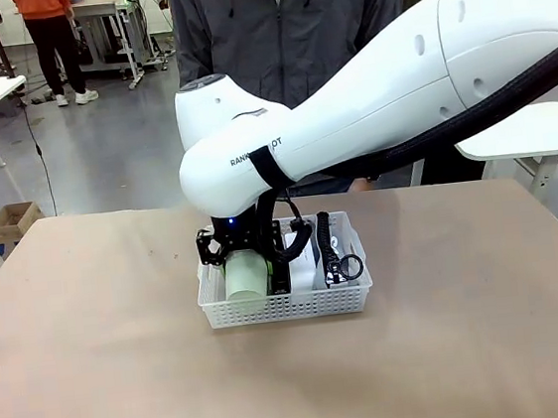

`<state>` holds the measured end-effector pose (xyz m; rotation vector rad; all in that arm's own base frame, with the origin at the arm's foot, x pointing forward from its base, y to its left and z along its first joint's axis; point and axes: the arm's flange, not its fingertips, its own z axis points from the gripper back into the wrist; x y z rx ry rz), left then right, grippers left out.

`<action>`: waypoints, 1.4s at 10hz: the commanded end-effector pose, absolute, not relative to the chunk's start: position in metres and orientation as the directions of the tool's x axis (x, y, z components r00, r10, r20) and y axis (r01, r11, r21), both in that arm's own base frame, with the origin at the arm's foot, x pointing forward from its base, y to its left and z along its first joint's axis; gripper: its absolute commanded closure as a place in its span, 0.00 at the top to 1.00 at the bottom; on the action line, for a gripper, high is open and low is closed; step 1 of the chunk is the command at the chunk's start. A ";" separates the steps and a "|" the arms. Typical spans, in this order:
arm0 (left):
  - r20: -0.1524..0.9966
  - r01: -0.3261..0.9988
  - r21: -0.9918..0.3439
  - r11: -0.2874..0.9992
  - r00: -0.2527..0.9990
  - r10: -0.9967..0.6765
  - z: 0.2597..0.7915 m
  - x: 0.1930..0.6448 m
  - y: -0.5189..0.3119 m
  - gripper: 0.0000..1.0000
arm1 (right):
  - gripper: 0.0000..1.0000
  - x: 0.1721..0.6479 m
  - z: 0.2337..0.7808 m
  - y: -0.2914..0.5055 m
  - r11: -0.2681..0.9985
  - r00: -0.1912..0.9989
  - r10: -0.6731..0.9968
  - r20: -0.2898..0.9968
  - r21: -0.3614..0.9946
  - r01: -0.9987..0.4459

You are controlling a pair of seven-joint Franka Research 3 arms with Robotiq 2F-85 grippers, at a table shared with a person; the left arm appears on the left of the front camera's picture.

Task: Efficiently arrange items inside the basket to fit them all.
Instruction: Pick up the Reusable plastic cup and place it inside the Organizing basket.

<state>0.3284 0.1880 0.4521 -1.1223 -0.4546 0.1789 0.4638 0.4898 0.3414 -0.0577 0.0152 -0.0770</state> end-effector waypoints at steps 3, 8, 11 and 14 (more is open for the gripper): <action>0.268 0.100 -0.905 0.414 0.889 0.371 0.455 0.328 0.187 1.00 | 1.00 0.462 0.341 0.491 0.995 0.997 -0.068 -0.046 -0.070 0.065; 0.268 0.100 -0.905 0.414 0.889 0.371 0.455 0.328 0.187 1.00 | 1.00 0.462 0.341 0.489 0.995 0.997 -0.072 -0.042 -0.068 0.069; 0.268 0.100 -0.905 0.414 0.889 0.371 0.455 0.328 0.187 1.00 | 1.00 0.460 0.354 0.482 0.997 0.997 -0.069 -0.027 -0.043 0.067; 0.268 0.100 -0.905 0.414 0.889 0.371 0.455 0.328 0.187 1.00 | 1.00 0.441 0.420 0.439 0.996 0.999 -0.025 -0.022 0.081 0.026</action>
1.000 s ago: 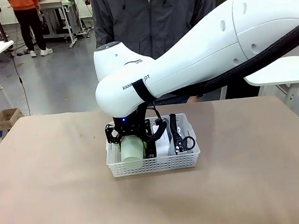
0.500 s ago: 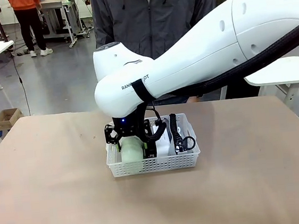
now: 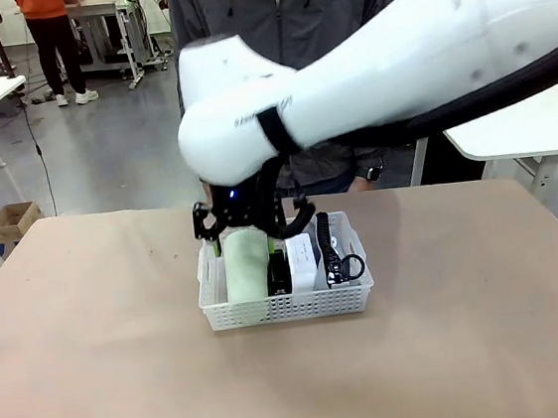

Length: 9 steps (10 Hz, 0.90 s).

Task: Efficiently arrange items inside the basket to fit them all.
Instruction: Pick up the Reusable plastic cup and place it inside the Organizing basket.

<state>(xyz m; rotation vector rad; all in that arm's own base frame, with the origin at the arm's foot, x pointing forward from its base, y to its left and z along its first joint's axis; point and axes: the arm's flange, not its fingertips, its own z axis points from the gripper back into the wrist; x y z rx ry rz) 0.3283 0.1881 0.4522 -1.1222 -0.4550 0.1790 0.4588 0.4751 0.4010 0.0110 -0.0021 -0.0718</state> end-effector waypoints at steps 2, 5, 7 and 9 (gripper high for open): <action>0.268 0.100 -0.905 0.414 0.889 0.371 0.455 0.328 0.187 1.00 | 1.00 0.432 0.455 0.372 0.970 0.984 0.132 -0.120 0.218 -0.103; 0.268 0.100 -0.905 0.414 0.889 0.371 0.455 0.328 0.187 1.00 | 1.00 0.408 0.492 0.244 0.921 0.991 0.121 -0.054 0.378 -0.092; 0.268 0.100 -0.905 0.414 0.889 0.371 0.455 0.328 0.187 1.00 | 1.00 0.389 0.511 0.160 0.794 0.992 0.118 0.039 0.596 -0.118; 0.268 0.100 -0.905 0.414 0.889 0.371 0.455 0.328 0.187 1.00 | 1.00 0.347 0.520 0.079 0.655 0.989 -0.024 0.147 0.750 -0.095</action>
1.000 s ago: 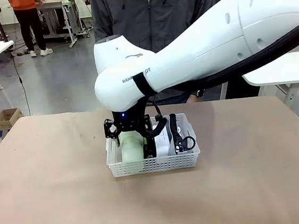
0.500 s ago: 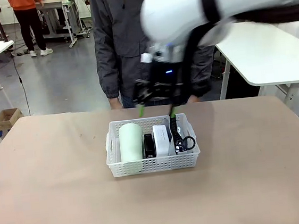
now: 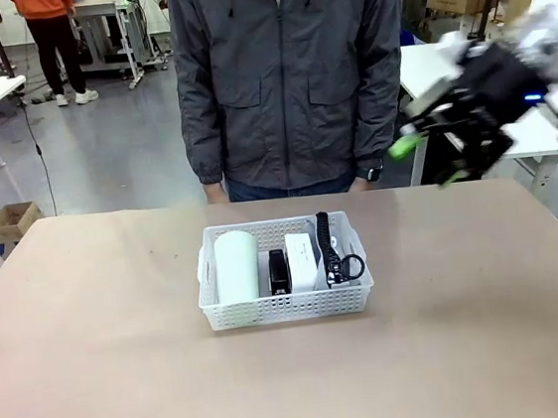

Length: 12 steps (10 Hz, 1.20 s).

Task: Efficiently arrange items inside the basket to fit them all.
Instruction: Pick up the Reusable plastic cup and place it inside the Organizing basket.

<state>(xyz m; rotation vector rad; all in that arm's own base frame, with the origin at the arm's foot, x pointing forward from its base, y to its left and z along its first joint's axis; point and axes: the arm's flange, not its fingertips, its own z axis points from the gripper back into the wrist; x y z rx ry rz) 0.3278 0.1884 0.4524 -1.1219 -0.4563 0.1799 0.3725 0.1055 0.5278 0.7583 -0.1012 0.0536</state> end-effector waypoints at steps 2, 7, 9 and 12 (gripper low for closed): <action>0.268 0.100 -0.905 0.414 0.889 0.371 0.455 0.328 0.187 1.00 | 1.00 0.291 0.518 0.026 0.577 0.967 -0.197 0.164 0.817 -0.021; 0.268 0.100 -0.905 0.414 0.889 0.371 0.455 0.328 0.187 1.00 | 1.00 0.194 0.429 -0.053 0.289 0.879 -0.476 0.024 0.948 0.131; 0.268 0.100 -0.905 0.414 0.889 0.371 0.455 0.328 0.187 1.00 | 1.00 0.269 0.545 -0.102 0.380 0.891 -0.445 0.094 0.920 0.093; 0.268 0.100 -0.905 0.414 0.889 0.371 0.455 0.328 0.187 1.00 | 1.00 0.269 0.545 -0.102 0.380 0.891 -0.445 0.094 0.920 0.093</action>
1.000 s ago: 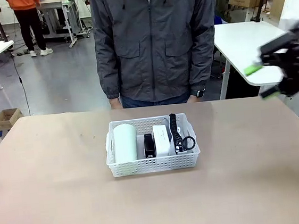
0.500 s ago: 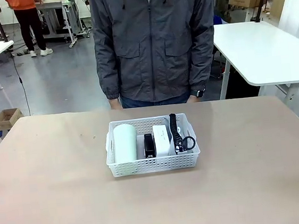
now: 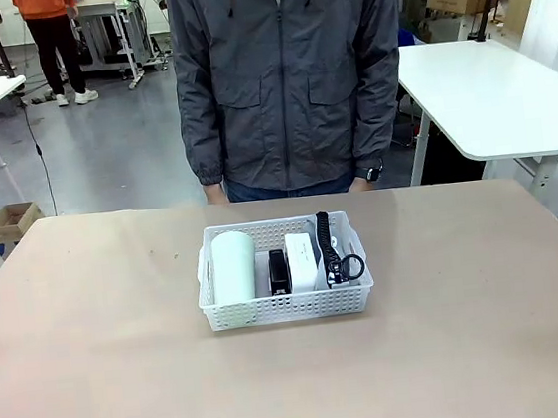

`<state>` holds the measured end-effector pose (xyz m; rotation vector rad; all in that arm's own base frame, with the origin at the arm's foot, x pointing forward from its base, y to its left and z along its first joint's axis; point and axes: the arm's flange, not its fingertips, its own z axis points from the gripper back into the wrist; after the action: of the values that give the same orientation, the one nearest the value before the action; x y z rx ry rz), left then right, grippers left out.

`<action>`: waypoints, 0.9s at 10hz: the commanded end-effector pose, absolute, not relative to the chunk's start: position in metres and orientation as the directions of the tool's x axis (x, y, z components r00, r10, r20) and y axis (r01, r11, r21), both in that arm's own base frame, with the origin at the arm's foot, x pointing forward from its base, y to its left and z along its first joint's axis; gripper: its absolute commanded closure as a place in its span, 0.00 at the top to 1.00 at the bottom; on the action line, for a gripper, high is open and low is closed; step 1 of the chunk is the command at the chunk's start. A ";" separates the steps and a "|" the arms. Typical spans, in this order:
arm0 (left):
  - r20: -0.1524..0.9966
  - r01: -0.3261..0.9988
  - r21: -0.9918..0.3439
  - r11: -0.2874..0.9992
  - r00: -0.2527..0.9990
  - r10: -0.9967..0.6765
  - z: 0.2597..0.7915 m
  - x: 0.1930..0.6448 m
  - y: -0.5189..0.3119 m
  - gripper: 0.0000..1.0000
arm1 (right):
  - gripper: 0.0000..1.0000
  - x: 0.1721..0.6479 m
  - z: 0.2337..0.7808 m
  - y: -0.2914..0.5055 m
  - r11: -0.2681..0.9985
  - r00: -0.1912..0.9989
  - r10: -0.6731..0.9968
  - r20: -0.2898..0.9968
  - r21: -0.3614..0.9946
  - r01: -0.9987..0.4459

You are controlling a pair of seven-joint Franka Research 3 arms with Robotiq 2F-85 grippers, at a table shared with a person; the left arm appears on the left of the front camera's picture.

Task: Efficiently arrange items inside the basket to fit them all.
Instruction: Pick up the Reusable plastic cup and place it inside the Organizing basket.

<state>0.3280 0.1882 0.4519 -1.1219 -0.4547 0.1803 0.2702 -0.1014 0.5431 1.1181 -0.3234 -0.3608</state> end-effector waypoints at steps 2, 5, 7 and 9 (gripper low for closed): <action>0.268 0.100 -0.905 0.414 0.889 0.371 0.455 0.328 0.187 1.00 | 1.00 0.269 0.545 -0.102 0.380 0.891 -0.445 0.094 0.920 0.093; 0.268 0.100 -0.905 0.414 0.889 0.371 0.455 0.328 0.187 1.00 | 1.00 0.269 0.545 -0.102 0.380 0.891 -0.445 0.094 0.920 0.093; 0.268 0.100 -0.905 0.414 0.889 0.371 0.455 0.328 0.187 1.00 | 1.00 0.269 0.545 -0.102 0.380 0.891 -0.445 0.094 0.920 0.093; 0.268 0.100 -0.905 0.414 0.889 0.371 0.455 0.328 0.187 1.00 | 1.00 0.269 0.545 -0.102 0.380 0.891 -0.445 0.094 0.920 0.093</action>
<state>0.3280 0.1882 0.4519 -1.1219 -0.4547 0.1802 0.2685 -0.1019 0.5459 1.1161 -0.3369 -0.3667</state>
